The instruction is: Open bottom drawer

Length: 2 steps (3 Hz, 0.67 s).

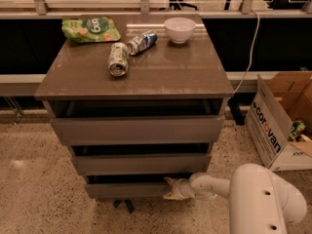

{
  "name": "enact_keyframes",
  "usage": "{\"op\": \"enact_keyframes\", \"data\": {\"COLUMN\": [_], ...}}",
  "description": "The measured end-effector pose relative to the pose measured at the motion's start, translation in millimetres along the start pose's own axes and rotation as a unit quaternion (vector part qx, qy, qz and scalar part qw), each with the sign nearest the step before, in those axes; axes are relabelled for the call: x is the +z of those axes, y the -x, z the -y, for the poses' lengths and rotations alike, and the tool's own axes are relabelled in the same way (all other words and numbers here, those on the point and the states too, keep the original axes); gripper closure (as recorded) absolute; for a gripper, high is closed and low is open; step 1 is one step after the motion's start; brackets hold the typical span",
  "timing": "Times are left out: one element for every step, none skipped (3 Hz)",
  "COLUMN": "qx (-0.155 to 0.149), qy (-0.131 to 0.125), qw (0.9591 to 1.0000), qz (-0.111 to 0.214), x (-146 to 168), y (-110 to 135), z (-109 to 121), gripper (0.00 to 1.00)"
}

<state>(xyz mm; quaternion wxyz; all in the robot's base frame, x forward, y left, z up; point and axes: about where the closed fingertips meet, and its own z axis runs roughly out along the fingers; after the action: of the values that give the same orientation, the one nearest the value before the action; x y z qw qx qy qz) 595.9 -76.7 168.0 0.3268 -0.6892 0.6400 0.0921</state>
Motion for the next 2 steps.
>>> {"op": "enact_keyframes", "data": {"qx": [-0.006,-0.008], "qy": [0.024,0.030], "qw": [0.9996,0.9994], "qz": [-0.011,-0.014], "x": [-5.6,-8.0], "y": [0.0,0.5], "z": [-26.1,-32.2], "gripper": [0.56,0.56]}}
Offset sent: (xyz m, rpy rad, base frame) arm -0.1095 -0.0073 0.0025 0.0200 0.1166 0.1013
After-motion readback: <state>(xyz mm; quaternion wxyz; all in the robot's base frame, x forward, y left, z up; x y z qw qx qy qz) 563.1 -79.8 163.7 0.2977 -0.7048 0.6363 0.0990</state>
